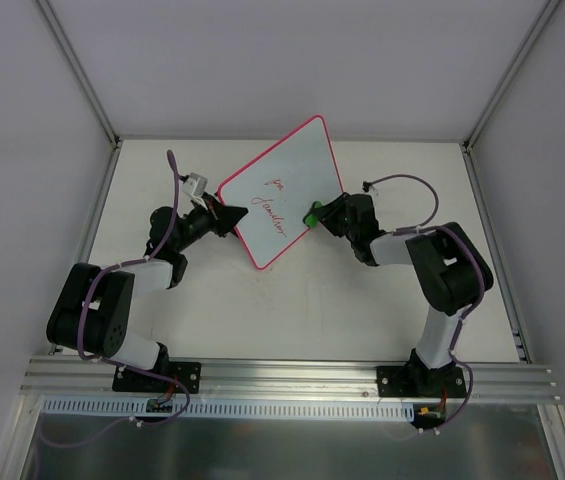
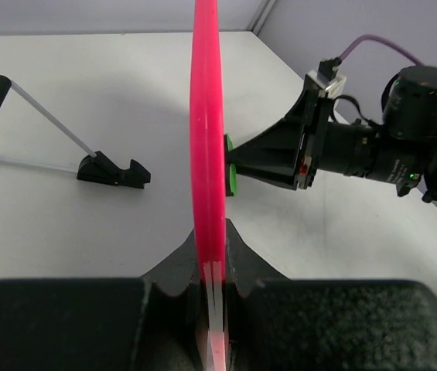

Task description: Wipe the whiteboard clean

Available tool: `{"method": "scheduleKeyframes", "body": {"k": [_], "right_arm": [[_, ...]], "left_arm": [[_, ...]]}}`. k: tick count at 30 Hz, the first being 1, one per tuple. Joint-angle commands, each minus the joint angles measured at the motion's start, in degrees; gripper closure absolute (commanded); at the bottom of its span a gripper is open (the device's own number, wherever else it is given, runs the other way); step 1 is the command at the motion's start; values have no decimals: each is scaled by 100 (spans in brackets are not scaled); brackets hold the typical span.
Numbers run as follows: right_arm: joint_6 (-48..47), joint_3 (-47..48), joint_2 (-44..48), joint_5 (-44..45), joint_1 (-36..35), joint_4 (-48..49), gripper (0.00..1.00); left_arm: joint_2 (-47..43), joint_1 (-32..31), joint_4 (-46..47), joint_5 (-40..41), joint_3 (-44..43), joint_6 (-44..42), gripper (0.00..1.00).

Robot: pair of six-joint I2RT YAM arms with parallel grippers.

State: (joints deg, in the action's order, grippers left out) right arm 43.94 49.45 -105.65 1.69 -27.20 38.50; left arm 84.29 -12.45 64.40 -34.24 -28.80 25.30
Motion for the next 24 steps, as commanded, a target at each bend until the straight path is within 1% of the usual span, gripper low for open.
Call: {"method": "scheduleKeyframes", "body": {"k": [1, 4, 8, 18, 19, 21, 24], "right_arm": [[-17, -295, -211, 112, 197, 122, 100], [-175, -252, -255, -11, 224, 123, 100], [-281, 134, -167, -108, 75, 105, 100], [-676, 1680, 132, -108, -751, -158, 100], [-755, 1934, 132, -108, -786, -176, 100], [-782, 2199, 71, -388, -857, -264, 100], [-791, 2569, -17, -433, -945, -334, 100]], "left_arm": [[-238, -232, 380, -962, -170, -34, 100], [-229, -232, 363, -997, -170, -34, 100], [-194, -241, 363, -1032, -179, -7, 100], [-167, -276, 363, -1032, -170, 1, 100], [-167, -284, 363, -1023, -161, 1, 100], [-141, -293, 371, -1023, -161, -7, 100], [-124, -302, 371, -997, -161, -16, 100]]}}
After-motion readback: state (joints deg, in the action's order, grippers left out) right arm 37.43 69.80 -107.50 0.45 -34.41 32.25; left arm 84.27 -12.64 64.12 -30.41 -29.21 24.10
